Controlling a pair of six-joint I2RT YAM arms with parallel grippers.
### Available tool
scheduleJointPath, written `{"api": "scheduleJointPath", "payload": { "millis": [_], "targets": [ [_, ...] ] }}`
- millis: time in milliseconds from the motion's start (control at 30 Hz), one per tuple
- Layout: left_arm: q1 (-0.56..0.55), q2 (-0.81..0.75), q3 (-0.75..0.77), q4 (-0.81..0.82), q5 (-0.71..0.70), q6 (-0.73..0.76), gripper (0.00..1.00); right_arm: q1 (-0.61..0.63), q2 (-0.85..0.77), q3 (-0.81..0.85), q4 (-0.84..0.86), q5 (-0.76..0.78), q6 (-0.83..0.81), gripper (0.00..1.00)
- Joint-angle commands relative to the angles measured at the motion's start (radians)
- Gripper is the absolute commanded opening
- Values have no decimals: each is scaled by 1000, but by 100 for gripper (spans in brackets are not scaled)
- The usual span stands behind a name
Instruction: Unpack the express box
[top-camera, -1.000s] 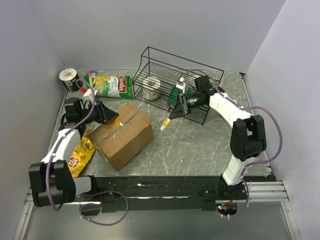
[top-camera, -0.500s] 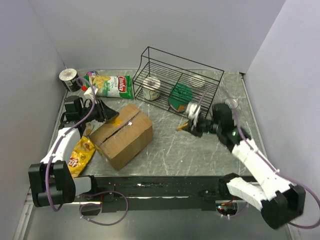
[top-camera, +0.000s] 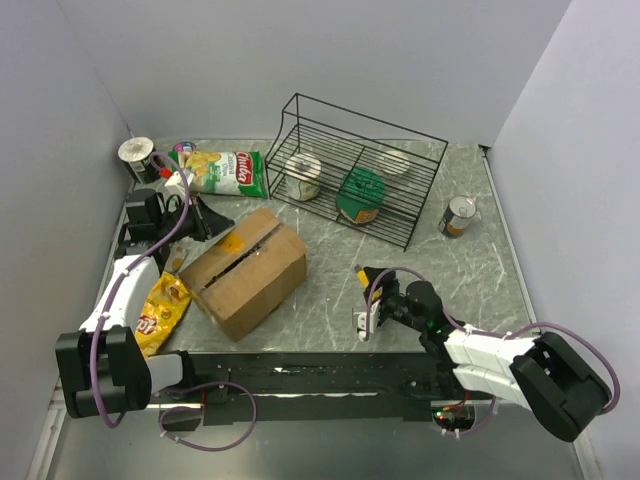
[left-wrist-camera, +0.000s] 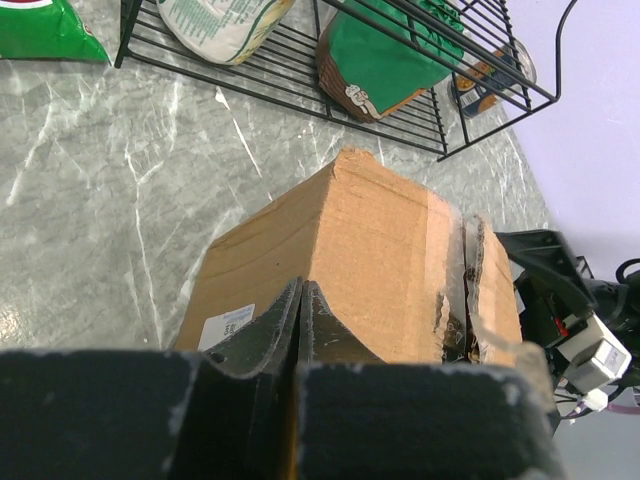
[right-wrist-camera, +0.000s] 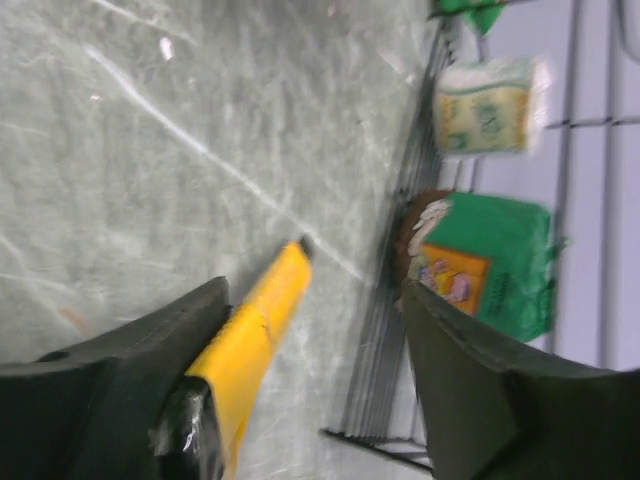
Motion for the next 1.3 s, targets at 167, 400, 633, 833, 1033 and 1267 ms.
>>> {"api": "scheduleJointPath", "payload": {
  "millis": [167, 400, 633, 833, 1033, 1267],
  "targets": [
    [3, -40, 22, 11, 5, 5, 6, -4, -452, 97, -787, -137, -39, 100],
    [-16, -40, 60, -9, 12, 16, 9, -95, -680, 405, -1639, -290, -50, 100],
    [-18, -41, 93, -35, 12, 34, 11, -95, -620, 570, -1765, -295, 60, 100],
    [-26, -57, 87, -78, 25, 68, 20, -96, -310, 790, -1372, -330, 441, 98],
    [-32, -41, 180, -321, 60, 268, 57, -96, 238, 1312, -1426, -544, 645, 95],
    [-50, 12, 335, -619, -24, 592, 79, 11, 437, 1427, -1039, -345, 912, 93]
  ]
}}
